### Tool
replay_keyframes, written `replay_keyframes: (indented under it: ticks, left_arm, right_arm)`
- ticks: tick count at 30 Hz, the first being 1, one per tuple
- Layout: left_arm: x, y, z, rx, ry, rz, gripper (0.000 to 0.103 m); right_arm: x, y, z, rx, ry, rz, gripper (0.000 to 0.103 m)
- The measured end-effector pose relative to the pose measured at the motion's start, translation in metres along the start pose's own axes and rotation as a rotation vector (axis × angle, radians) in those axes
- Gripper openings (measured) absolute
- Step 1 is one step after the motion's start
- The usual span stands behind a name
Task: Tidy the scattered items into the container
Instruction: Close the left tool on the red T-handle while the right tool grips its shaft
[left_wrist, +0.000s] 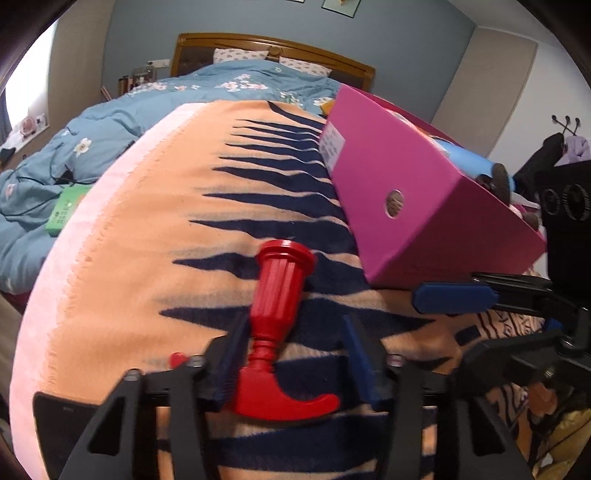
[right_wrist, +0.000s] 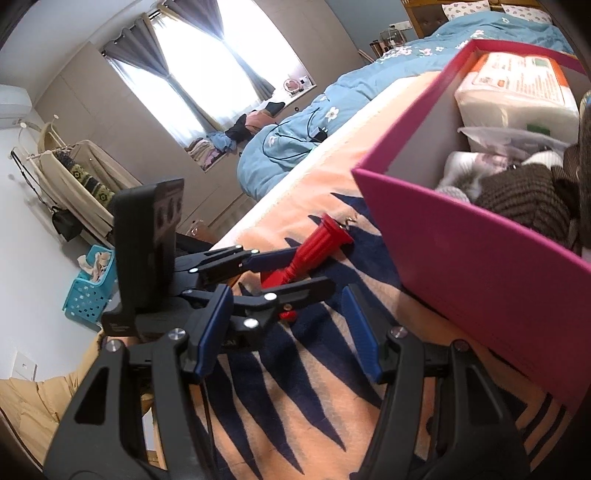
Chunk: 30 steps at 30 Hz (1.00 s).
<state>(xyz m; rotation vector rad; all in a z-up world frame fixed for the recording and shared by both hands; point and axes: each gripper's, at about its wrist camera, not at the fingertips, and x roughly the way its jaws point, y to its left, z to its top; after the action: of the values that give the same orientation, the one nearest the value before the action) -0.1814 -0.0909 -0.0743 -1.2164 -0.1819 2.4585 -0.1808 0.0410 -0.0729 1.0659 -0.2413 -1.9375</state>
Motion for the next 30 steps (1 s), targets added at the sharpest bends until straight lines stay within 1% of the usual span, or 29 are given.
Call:
replay_keyframes:
  ticks: [1,2,3,5,10,12,16,17,19,23,24,25,26,27,28,30]
  left_arm:
    - [0.000,-0.002,-0.001,0.006,0.006,-0.008,0.038]
    - [-0.001,-0.003,-0.002,0.011,0.010,-0.012,0.033]
    - [-0.002,-0.005,-0.004,0.015,0.018,-0.027,0.029]
    - [-0.004,-0.009,-0.009,0.024,0.031,-0.071,0.026]
    - [-0.011,-0.029,-0.026,0.085,0.054,-0.118,0.026]
    - [-0.013,-0.037,-0.032,0.110,0.063,-0.141,0.026]
    - [-0.012,-0.044,-0.035,0.112,0.078,-0.179,0.028]
    - [-0.012,-0.045,-0.035,0.110,0.079,-0.184,0.030]
    - [-0.012,-0.048,-0.036,0.114,0.076,-0.184,0.034]
    - [-0.013,-0.049,-0.037,0.098,0.071,-0.182,0.035]
    - [-0.013,-0.049,-0.037,0.093,0.068,-0.181,0.035]
    - [-0.013,-0.049,-0.037,0.089,0.066,-0.179,0.037]
    - [-0.013,-0.049,-0.038,0.085,0.064,-0.183,0.039]
    - [-0.014,-0.050,-0.038,0.086,0.062,-0.176,0.039]
    - [-0.014,-0.052,-0.038,0.086,0.061,-0.169,0.039]
    - [-0.014,-0.054,-0.039,0.088,0.058,-0.158,0.039]
  right_arm:
    - [0.001,-0.001,0.000,0.002,0.002,0.000,0.063]
    - [0.001,-0.001,-0.001,0.003,0.004,0.000,0.063]
    - [0.002,-0.002,-0.001,0.005,0.005,-0.001,0.063]
    - [0.002,-0.003,-0.002,0.009,0.007,-0.003,0.063]
    - [0.001,-0.011,-0.009,0.038,0.010,-0.010,0.063]
    - [0.000,-0.014,-0.014,0.046,0.020,-0.030,0.063]
    - [0.006,-0.018,-0.018,0.061,0.034,-0.060,0.063]
    - [0.009,-0.017,-0.018,0.053,0.040,-0.072,0.063]
    - [0.015,-0.014,-0.017,0.032,0.048,-0.094,0.063]
    - [0.026,-0.007,-0.016,-0.014,0.058,-0.155,0.063]
    - [0.028,-0.006,-0.016,-0.024,0.060,-0.173,0.060]
    - [0.030,-0.004,-0.015,-0.034,0.061,-0.191,0.050]
    - [0.031,-0.005,-0.015,-0.037,0.065,-0.198,0.044]
    - [0.033,-0.005,-0.015,-0.037,0.069,-0.203,0.034]
    - [0.033,-0.008,-0.015,-0.024,0.068,-0.197,0.032]
    - [0.032,-0.011,-0.016,-0.010,0.062,-0.188,0.031]
